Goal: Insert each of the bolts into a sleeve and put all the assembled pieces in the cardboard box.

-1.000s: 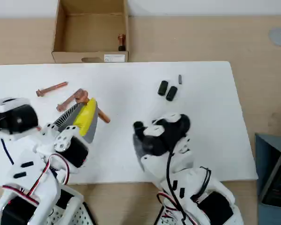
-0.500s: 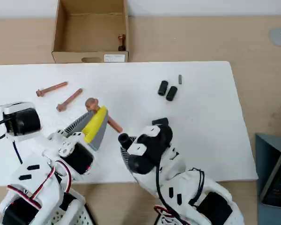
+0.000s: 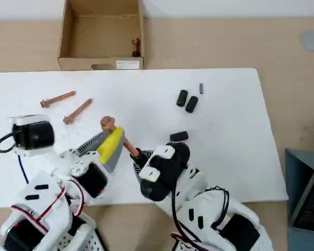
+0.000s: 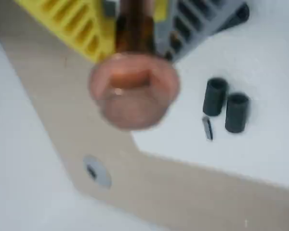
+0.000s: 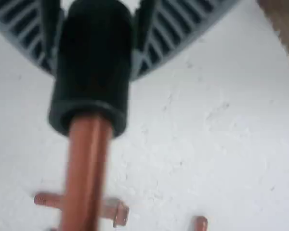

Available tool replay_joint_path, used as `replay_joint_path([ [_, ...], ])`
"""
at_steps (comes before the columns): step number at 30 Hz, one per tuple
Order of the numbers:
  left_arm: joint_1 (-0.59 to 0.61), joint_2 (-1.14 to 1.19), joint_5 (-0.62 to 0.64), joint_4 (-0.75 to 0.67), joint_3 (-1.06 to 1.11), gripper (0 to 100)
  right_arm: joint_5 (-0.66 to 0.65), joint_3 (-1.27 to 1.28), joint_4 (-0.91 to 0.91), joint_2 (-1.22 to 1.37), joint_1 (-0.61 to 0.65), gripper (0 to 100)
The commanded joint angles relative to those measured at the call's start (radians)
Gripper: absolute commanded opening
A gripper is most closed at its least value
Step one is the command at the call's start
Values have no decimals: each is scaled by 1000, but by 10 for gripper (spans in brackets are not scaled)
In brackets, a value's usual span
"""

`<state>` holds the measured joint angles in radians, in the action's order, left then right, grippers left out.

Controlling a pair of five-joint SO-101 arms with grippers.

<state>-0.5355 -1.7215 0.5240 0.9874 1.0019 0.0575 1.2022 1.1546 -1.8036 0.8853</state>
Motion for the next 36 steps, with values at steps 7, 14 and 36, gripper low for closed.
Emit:
replay_joint_path([
  [7,-46,-1,-46,5,54,2,-11,-1,-34,-18,7,9],
  [14,-155,-1,-198,43,74,2,-11,1,-28,-18,7,9],
  [36,-137,1,-199,269,32,218,-11,16,-26,-18,8,9],
])
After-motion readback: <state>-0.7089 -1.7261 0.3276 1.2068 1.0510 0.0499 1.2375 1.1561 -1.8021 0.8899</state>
